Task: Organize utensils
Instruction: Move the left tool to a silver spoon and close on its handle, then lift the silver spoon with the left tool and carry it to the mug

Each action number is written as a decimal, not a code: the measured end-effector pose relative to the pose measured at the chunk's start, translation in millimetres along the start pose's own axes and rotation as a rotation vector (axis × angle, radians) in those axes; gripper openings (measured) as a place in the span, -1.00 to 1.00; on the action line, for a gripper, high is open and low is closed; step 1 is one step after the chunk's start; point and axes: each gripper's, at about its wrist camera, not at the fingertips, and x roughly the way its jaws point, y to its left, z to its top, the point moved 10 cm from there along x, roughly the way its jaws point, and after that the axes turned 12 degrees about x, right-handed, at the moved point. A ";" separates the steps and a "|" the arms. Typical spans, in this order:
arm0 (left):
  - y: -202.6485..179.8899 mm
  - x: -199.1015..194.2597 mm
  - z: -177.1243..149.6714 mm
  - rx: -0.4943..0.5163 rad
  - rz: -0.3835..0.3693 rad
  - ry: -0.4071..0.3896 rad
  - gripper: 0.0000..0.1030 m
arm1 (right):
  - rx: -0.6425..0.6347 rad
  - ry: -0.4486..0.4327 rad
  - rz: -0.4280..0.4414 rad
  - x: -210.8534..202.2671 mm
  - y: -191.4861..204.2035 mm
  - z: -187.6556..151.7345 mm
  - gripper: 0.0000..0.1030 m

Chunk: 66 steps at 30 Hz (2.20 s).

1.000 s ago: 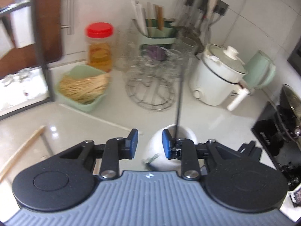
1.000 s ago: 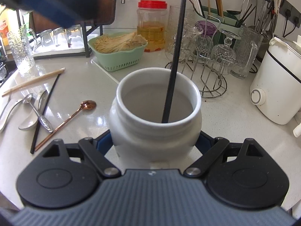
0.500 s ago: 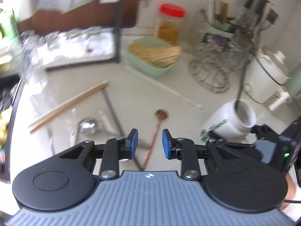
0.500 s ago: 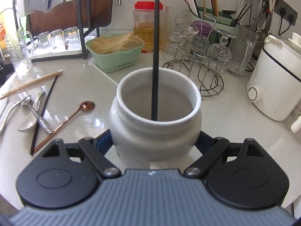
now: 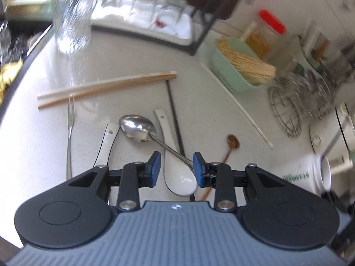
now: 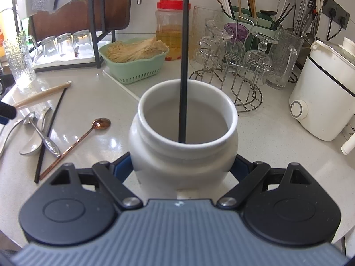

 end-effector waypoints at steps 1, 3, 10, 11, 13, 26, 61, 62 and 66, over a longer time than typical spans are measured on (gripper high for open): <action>4.7 5.6 0.1 -0.034 -0.009 0.003 -0.29 | 0.001 0.000 -0.001 0.1 0.0 -0.1 0.78; 13.3 17.4 0.8 -0.112 -0.021 0.008 -0.29 | 0.004 0.002 -0.004 0.3 0.1 -0.2 0.78; 36.8 40.5 -3.9 -0.396 -0.090 0.015 -0.29 | 0.016 0.007 -0.018 1.0 0.1 -0.4 0.78; 39.1 42.5 -4.7 -0.437 -0.100 0.014 -0.30 | 0.017 0.007 -0.019 1.1 -0.1 -0.6 0.78; 42.6 43.9 -4.7 -0.479 -0.110 -0.004 -0.30 | 0.019 0.008 -0.021 0.8 -0.4 -0.9 0.78; 56.1 44.6 -2.3 -0.535 -0.089 -0.071 -0.37 | 0.013 0.006 -0.022 0.4 -0.4 -1.3 0.79; -34.4 -4.8 39.9 -0.034 -0.028 -0.200 -0.95 | 0.008 -0.017 -0.011 0.0 0.1 -1.2 0.79; -40.6 -6.9 41.1 -0.018 -0.035 -0.203 -0.95 | 0.007 -0.018 -0.010 0.1 0.2 -1.2 0.79; -64.7 -18.9 48.7 0.036 -0.056 -0.226 -0.95 | 0.007 -0.018 -0.008 0.1 -0.2 -1.1 0.79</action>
